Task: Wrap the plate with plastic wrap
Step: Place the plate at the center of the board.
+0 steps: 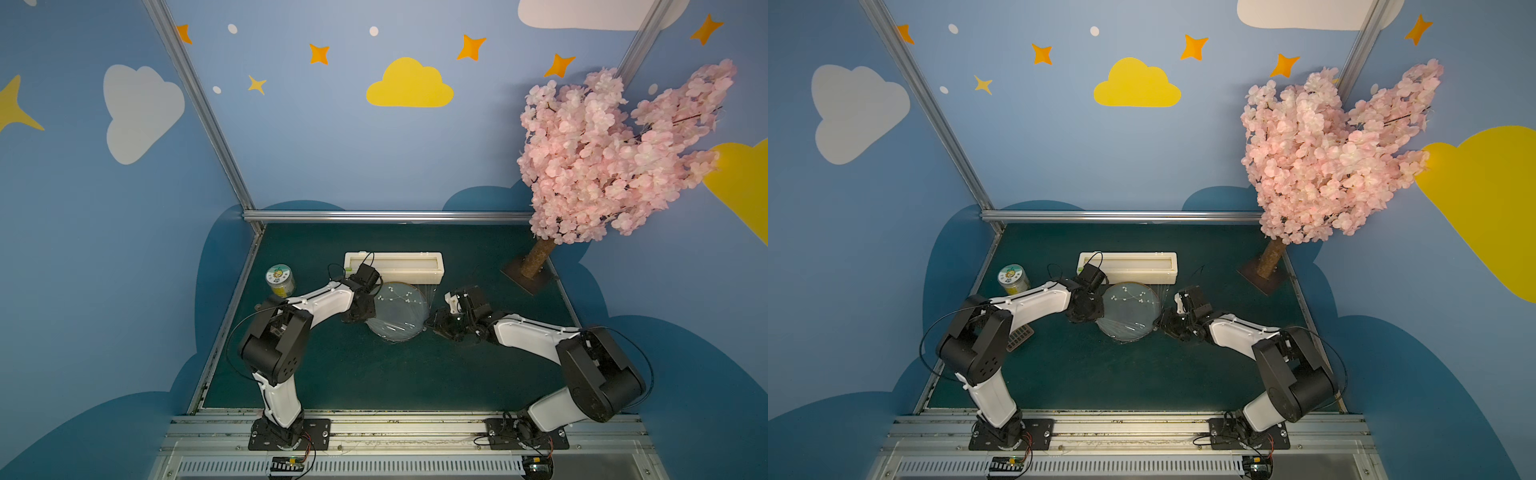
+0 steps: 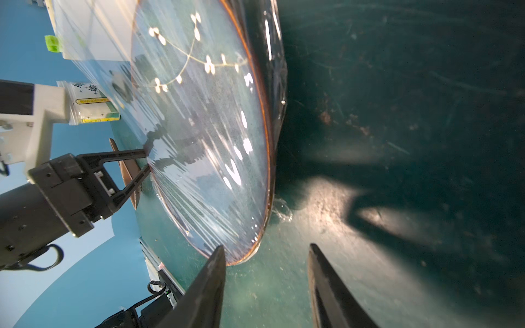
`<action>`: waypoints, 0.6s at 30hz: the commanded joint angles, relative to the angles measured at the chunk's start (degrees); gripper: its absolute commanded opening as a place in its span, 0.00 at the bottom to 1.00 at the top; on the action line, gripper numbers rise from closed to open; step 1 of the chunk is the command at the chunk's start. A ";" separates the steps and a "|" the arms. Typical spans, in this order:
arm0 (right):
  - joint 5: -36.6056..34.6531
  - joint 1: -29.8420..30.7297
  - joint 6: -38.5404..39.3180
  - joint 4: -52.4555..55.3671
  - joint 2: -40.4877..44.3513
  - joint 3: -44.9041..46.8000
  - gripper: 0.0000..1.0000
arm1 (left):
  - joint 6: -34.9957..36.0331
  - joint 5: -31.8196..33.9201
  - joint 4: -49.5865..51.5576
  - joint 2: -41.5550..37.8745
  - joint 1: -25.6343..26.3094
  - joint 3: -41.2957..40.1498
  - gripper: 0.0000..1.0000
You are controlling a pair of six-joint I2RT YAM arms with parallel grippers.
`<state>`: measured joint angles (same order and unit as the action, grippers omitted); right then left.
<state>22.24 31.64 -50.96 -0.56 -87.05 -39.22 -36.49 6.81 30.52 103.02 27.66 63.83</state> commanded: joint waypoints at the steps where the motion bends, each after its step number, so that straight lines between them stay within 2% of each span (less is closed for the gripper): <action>1: -1.00 0.00 1.67 3.61 2.43 -1.67 0.47 | -1.06 -4.72 -0.87 -0.02 -1.01 -1.75 0.14; 8: -7.39 -0.42 8.25 16.82 5.91 -8.88 0.53 | -0.23 -5.18 1.76 -6.94 -4.77 -4.57 0.55; 9: -8.43 -0.52 9.45 18.80 5.79 -10.54 0.55 | -0.05 -5.35 2.11 -8.10 -5.30 -4.76 0.58; 13: -11.98 -0.75 15.01 26.89 2.60 -19.68 0.60 | 0.84 -5.63 2.84 -12.67 -8.74 -3.74 0.61; 15: -15.49 -1.88 15.12 30.86 -0.37 -24.68 0.66 | 2.65 -8.15 0.59 -13.61 -10.78 -2.34 0.61; 18: -12.69 -4.78 18.95 33.00 -6.03 -31.92 0.72 | 5.70 -12.03 -1.83 -12.50 -12.55 2.42 0.62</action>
<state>10.98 29.08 -36.97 25.41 -88.88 -66.72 -34.33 -1.08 31.33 90.13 16.16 62.63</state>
